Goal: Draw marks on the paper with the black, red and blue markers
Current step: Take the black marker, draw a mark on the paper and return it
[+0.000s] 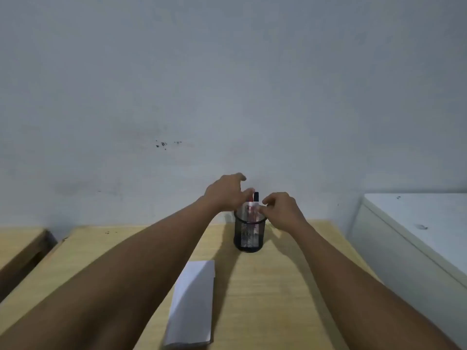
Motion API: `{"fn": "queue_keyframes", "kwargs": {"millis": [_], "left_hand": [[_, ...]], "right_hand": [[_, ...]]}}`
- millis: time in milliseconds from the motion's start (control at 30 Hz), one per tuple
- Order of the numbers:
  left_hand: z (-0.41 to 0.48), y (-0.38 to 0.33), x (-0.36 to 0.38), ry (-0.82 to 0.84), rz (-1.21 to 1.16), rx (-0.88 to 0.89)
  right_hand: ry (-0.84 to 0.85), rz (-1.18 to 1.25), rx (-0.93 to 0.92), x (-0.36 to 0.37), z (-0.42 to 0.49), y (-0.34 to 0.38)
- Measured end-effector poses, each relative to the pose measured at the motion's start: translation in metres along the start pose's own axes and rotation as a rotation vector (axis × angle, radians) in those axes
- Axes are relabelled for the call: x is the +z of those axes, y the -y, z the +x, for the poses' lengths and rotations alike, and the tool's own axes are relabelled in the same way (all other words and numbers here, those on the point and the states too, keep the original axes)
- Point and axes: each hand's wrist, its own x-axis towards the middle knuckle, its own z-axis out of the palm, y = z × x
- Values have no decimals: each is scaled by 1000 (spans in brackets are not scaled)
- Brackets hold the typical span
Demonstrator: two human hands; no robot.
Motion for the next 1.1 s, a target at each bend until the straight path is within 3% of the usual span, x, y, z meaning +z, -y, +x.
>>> {"fn": "queue_keyframes", "kwargs": {"millis": [167, 467, 700, 867, 1100], "left_hand": [[22, -9, 14, 91, -132, -19], [20, -22, 8, 54, -426, -32], [-17, -47, -74, -170, -564, 52], [-65, -43, -134, -336, -650, 59], [-119, 3, -182, -431, -581, -31]], "right_hand": [[25, 87, -11, 7, 12, -4], [-14, 96, -1, -3, 4, 12], [-109, 197, -120, -43, -28, 81], [-50, 306, -222, -52, -64, 133], [-15, 330, -327, -26, -104, 194]]}}
